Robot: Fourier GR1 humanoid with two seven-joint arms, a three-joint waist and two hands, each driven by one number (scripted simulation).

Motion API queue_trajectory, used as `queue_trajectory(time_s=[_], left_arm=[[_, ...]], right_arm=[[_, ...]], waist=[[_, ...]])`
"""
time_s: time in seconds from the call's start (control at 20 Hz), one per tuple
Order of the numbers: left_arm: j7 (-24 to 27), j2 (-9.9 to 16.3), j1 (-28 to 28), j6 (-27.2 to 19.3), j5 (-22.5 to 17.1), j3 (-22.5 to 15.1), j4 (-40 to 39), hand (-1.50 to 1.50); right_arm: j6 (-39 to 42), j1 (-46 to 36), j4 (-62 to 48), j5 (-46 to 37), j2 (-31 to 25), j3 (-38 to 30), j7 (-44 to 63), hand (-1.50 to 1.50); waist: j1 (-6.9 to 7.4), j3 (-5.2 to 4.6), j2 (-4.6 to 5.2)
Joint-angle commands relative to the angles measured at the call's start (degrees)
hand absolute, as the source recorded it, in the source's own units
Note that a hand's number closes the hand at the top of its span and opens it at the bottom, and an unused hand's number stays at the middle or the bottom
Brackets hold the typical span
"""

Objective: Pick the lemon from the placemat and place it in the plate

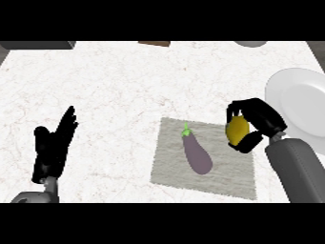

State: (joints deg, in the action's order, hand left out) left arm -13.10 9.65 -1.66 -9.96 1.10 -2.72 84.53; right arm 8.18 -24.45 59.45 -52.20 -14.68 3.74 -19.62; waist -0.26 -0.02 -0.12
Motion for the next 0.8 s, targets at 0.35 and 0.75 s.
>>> queue_trajectory(time_s=[0.35, 0.75], left_arm=[[-1.06, -1.12, 3.36, -0.49, 1.24, -1.26, 2.57, 0.00], [3.53, 0.08, 2.44, 1.47, 0.48, 1.25, -1.11, 0.00]], right_arm=[[-1.10, 3.87, 23.43, 2.97, -3.11, -9.13, 15.74, 1.50], [-7.92, 8.52, 32.77, 3.18, -3.46, -16.81, 22.14, 1.50]], waist=[[-0.41, -0.02, -0.32], [-0.02, -0.01, 0.03]])
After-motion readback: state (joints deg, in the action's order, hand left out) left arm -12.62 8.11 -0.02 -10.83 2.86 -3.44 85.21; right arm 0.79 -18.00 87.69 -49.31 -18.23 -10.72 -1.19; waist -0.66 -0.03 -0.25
